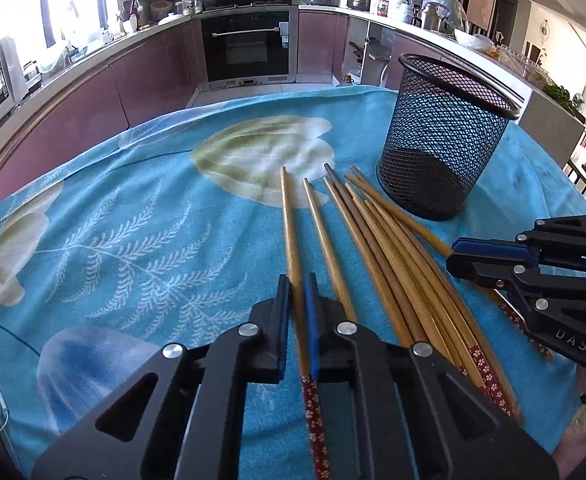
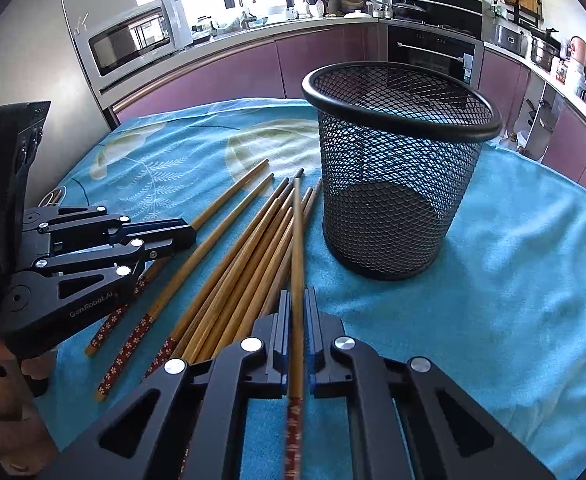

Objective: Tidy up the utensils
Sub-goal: 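Lift both held chopsticks upright with the left and right grippers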

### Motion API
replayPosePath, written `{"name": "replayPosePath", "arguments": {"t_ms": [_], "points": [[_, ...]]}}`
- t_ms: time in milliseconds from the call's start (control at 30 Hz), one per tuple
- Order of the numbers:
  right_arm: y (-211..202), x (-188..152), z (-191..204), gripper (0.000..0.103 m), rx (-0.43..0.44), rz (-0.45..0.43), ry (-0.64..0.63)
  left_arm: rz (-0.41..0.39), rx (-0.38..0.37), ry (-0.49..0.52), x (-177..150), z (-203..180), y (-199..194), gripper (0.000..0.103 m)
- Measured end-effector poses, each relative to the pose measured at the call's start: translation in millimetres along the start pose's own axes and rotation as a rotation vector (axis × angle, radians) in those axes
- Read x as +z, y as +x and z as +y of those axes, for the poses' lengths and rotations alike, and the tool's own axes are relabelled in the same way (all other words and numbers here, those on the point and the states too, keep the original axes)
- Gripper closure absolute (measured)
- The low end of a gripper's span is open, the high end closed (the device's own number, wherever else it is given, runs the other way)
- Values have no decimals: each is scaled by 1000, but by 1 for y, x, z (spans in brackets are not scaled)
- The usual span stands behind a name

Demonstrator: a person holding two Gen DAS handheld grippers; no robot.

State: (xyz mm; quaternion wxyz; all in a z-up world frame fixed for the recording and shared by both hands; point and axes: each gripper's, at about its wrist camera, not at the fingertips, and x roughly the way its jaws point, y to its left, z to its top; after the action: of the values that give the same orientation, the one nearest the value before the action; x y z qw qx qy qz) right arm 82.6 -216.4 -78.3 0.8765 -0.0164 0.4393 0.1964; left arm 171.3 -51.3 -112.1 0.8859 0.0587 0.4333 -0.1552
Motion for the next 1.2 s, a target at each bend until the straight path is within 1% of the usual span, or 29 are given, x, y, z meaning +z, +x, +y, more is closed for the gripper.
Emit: {"name": "replayPosePath", "arguments": {"t_ms": [133, 233, 467, 533, 733, 967, 1200], "points": [[-11, -1, 0, 97, 33, -27, -2, -13, -29, -33, 0, 5, -7, 96], [-21, -1, 2, 97, 67, -54, -16, -39, -55, -56, 1, 12, -20, 96], [-53, 11, 3, 97, 114, -155, -52, -149, -164, -81, 14, 19, -72, 96], [-63, 15, 3, 97, 117, -190, -62, -185, -197, -84, 21, 19, -89, 96], [-91, 32, -3, 97, 125, -293, -61, -283, -266, -80, 39, 14, -132, 96], [-116, 56, -20, 97, 126, -380, -61, -385, -296, -72, 67, 1, -169, 96], [-142, 83, -32, 97, 119, -458, -61, -462, -315, -55, 107, -15, -188, 96]]}}
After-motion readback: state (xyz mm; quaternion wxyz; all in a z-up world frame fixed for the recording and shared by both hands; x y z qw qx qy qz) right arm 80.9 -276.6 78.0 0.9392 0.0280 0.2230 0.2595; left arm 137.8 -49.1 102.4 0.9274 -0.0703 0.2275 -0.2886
